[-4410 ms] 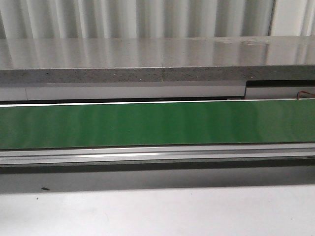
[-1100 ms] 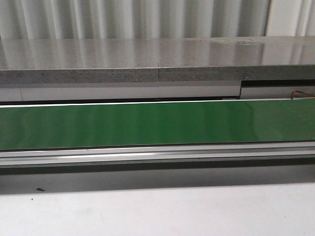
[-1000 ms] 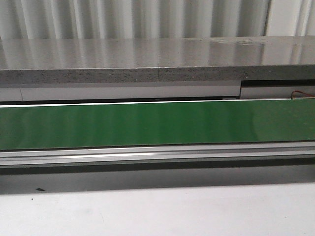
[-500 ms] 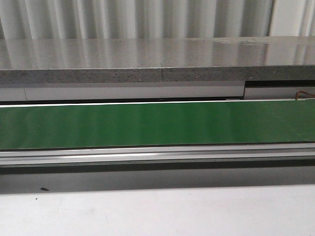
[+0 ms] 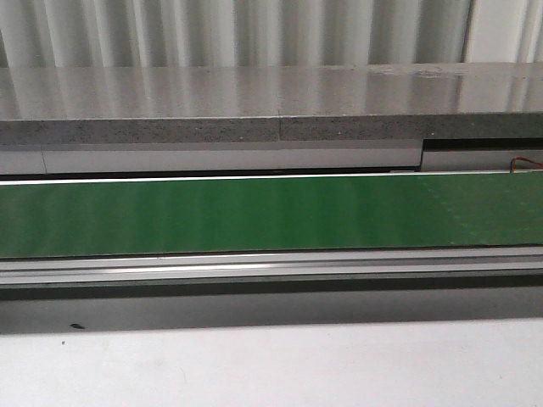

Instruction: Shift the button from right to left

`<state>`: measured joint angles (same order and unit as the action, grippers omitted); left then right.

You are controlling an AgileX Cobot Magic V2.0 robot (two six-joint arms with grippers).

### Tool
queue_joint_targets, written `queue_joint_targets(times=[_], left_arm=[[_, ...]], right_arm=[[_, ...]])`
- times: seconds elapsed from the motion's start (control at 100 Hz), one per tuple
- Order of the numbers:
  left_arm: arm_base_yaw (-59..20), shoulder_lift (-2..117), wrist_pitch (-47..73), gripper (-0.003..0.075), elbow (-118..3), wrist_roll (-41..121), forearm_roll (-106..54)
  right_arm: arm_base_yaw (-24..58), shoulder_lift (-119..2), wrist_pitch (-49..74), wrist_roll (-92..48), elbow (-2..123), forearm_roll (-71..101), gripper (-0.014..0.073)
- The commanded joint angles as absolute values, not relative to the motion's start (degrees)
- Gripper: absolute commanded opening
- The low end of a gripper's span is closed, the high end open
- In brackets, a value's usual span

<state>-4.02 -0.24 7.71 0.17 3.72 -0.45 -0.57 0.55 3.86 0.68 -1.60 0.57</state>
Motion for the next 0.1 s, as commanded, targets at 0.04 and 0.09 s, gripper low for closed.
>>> queue_joint_targets(times=[0.04, 0.09], left_arm=[[-4.4, -2.0, 3.2, -0.002, 2.4, 3.3, -0.6], [-4.4, -2.0, 3.2, -0.002, 2.4, 3.3, -0.6]], right_arm=[[-1.0, 1.7, -0.5, 0.7, -0.4, 0.7, -0.0068], [-1.0, 1.7, -0.5, 0.7, -0.4, 0.7, -0.0068]])
